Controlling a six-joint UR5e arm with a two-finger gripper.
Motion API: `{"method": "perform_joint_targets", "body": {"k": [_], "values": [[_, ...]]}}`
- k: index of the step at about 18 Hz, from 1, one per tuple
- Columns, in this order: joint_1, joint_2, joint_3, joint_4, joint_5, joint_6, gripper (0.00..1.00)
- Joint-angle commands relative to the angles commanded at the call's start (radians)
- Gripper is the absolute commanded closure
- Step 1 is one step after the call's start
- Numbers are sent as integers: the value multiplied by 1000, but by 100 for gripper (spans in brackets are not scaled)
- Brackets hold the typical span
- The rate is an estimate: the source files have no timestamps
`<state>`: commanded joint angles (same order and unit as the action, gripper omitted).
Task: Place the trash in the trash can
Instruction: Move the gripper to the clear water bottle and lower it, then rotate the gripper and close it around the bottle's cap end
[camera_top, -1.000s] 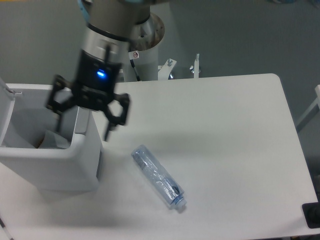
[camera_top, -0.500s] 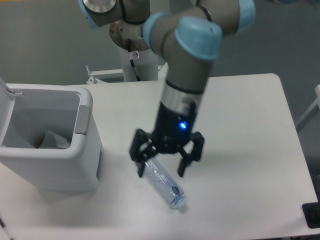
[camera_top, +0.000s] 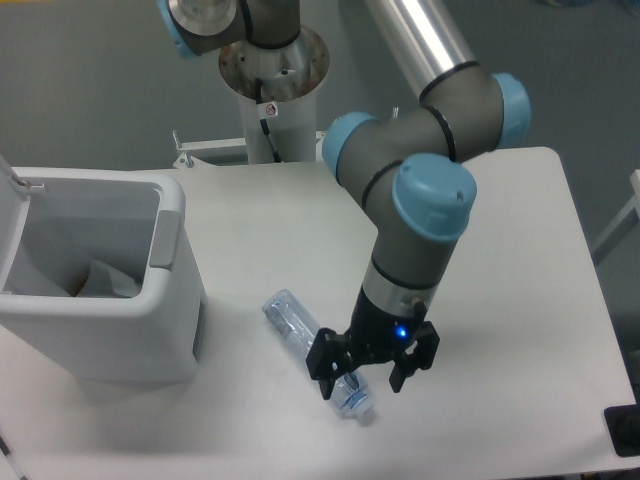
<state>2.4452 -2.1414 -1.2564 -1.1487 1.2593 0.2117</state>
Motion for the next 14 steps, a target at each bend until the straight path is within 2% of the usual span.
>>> {"method": "perform_joint_targets", "body": {"k": [3,7,10,14], "values": [[-3,-14,5,-45,29,14,0],[-23,-66,73,-129,83,2,0],[-35,-101,104,-146,129,-24,0],[-67,-127,103,-143,230,-54,0]]}}
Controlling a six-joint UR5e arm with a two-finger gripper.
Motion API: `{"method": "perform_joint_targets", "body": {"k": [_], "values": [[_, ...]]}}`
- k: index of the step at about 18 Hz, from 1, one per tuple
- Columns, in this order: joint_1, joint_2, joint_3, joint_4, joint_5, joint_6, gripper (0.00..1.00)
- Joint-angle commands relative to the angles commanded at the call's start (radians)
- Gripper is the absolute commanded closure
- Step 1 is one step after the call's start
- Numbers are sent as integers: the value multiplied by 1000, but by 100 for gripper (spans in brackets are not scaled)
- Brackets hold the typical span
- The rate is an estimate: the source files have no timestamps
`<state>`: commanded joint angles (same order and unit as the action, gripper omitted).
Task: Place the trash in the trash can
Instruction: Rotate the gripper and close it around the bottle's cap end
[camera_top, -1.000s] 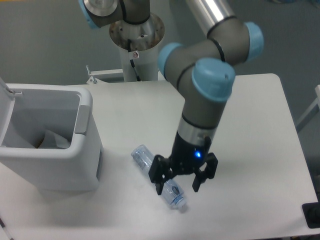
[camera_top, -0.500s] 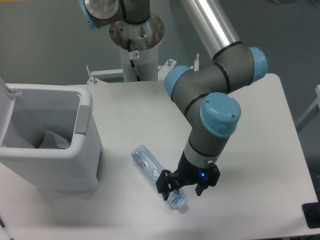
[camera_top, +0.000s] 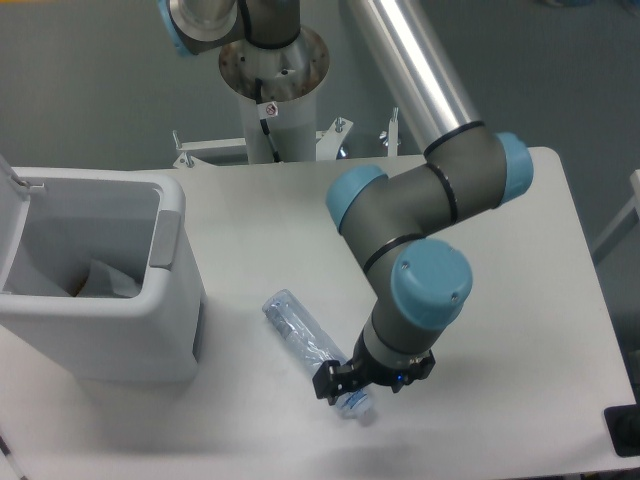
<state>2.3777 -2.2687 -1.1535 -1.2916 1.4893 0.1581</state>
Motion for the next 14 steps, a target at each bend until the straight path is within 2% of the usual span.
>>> {"method": "perform_joint_targets", "body": {"k": [5,14], "values": [[-32,-31,-11,2,103,-75,0],[-58,-26,-75,-1,169,-97,1]]}}
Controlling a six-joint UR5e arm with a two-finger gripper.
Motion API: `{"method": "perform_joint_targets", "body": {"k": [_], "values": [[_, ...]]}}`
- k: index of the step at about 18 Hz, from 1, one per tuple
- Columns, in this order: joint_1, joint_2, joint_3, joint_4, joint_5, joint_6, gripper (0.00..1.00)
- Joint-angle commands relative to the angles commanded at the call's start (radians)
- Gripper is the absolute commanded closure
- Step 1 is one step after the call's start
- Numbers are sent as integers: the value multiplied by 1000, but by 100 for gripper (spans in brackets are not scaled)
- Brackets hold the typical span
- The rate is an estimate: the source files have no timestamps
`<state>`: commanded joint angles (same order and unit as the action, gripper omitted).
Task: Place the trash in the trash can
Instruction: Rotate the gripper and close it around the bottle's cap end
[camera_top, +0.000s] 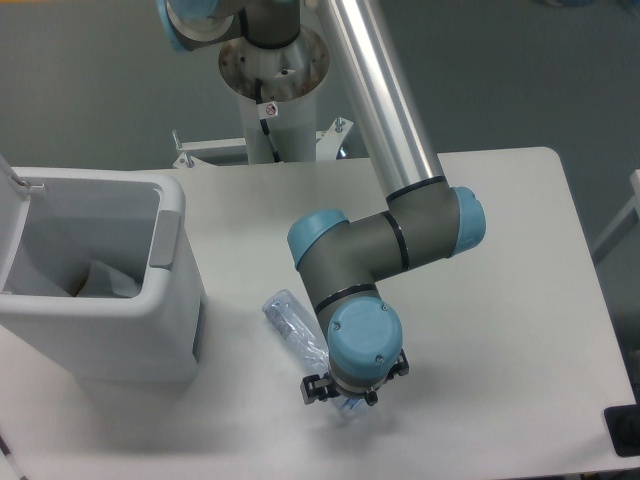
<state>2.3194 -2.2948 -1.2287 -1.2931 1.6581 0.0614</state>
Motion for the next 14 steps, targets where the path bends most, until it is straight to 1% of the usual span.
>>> {"method": "perform_joint_targets", "body": {"k": [4,5,8,10,11,14], "values": [[-2,-5,-2,2,3,-15,1],[-2,-8,-2,3,2,-24,4],[-11,-28,9,9,5,-87,15],[-12,-37,14,9,18,-92,16],[-12,-38,14,9,23,-92,19],[-14,-48,15,11,25,-100,19]]}}
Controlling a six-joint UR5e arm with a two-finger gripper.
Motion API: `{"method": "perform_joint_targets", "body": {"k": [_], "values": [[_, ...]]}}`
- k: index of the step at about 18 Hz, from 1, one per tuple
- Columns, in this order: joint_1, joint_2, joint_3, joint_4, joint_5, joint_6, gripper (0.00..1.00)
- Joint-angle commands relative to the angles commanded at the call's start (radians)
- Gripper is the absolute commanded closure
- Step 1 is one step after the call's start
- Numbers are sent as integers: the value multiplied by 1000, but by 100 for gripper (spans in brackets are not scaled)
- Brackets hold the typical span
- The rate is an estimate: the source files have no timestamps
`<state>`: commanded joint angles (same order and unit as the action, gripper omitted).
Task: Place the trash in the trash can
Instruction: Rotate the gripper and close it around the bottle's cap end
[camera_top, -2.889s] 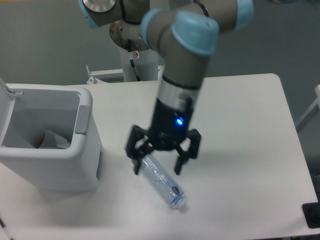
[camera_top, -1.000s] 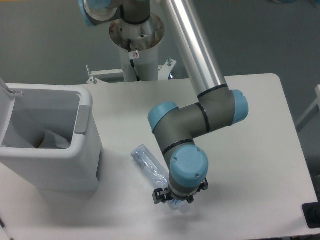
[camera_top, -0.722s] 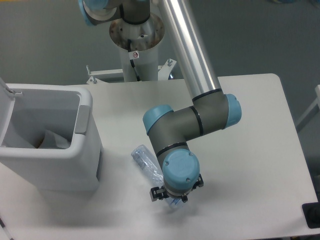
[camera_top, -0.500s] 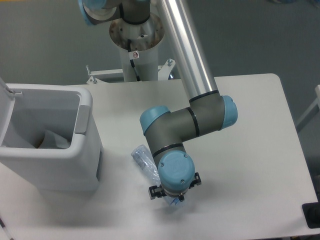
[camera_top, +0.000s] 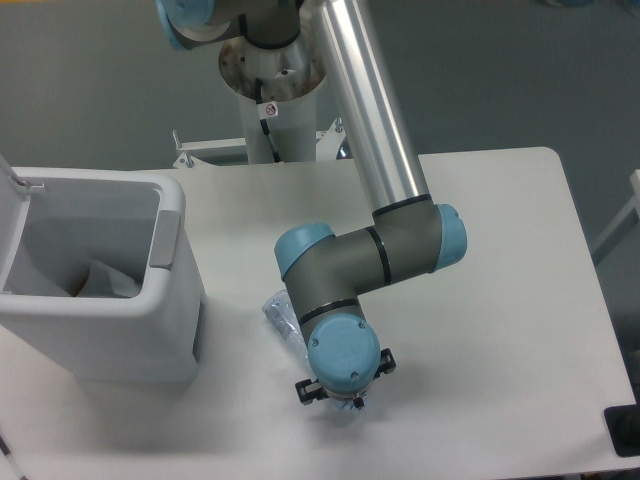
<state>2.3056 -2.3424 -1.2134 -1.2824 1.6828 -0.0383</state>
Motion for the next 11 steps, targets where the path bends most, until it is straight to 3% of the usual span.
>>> {"method": "perform_joint_targets", "body": {"k": [6,11], "values": [[0,3,0,0,-5,-12,47],[-2,17,2,0,-18,-11,48]]}}
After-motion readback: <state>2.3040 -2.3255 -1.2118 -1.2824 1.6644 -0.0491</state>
